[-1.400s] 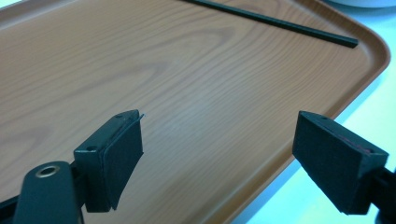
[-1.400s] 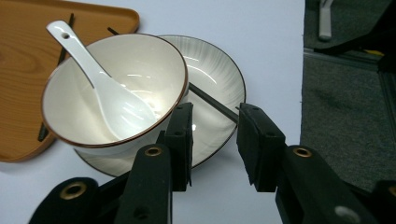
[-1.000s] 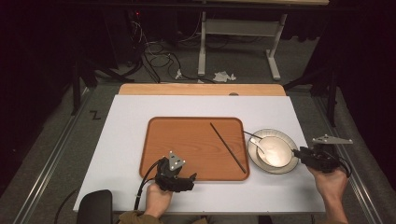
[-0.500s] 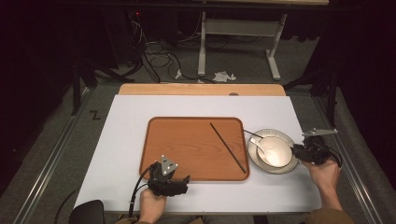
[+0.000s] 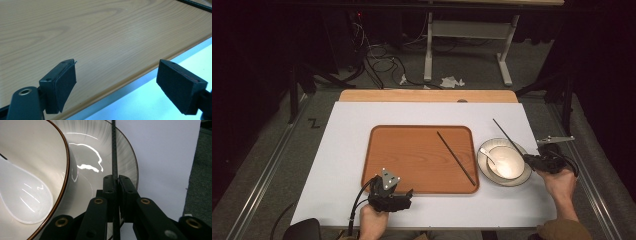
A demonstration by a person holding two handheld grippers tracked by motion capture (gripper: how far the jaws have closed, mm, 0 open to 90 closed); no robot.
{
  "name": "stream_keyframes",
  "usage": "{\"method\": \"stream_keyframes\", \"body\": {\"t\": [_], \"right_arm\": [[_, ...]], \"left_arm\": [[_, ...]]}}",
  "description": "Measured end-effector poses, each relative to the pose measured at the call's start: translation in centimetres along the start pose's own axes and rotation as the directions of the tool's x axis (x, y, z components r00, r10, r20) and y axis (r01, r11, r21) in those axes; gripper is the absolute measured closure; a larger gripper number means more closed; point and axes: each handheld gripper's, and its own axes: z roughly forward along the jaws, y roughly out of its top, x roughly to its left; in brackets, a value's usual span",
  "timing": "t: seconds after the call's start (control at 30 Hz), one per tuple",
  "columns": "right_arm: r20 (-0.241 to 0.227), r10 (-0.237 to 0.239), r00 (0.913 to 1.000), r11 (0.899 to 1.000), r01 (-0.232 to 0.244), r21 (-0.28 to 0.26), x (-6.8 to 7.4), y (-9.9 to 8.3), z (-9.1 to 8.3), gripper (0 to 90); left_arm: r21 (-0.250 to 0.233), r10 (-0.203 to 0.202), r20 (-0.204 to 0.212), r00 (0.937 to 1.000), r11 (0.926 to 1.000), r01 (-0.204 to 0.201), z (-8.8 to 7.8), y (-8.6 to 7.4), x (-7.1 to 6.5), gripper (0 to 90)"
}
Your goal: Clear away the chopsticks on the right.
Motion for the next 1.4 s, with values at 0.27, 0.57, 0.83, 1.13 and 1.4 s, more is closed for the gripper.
{"method": "stream_keyframes", "body": {"t": [0.27, 0.57, 0.83, 1.13, 1.4], "right_arm": [[0.01, -0.02, 0.9997, 0.999, 0.021, -0.05, 0.7, 0.2, -0.9, 86.1], [0.019, -0.001, 0.9998, 0.995, 0.003, -0.095, 1.0, -0.6, -2.4, 86.2], [-0.044, 0.047, 0.9979, 0.983, -0.054, -0.173, 2.0, -1.3, -5.1, 86.2], [-0.025, 0.009, 0.9996, 0.977, -0.014, -0.213, 4.6, -2.5, -7.4, 86.1], [-0.04, -0.021, 0.999, 0.972, 0.011, -0.234, 7.4, -3.3, -9.1, 86.1]], "left_arm": [[0.005, 0.002, 0.012, 0.9999, 1.0, -0.002, 0.2, 0.1, -0.1, 16.5], [0.013, 0.032, 0.046, 0.9984, 0.9994, -0.032, 0.9, 0.6, -0.5, 16.4], [-0.005, 0.044, 0.097, 0.9943, 0.999, -0.043, 1.4, 1.7, -0.9, 16.5], [-0.004, 0.079, 0.139, 0.9871, 0.9968, -0.079, 2.7, 2.9, -1.5, 16.5], [-0.031, 0.058, 0.139, 0.9886, 0.998, -0.054, 3.1, 4.0, -1.3, 16.4]]}}
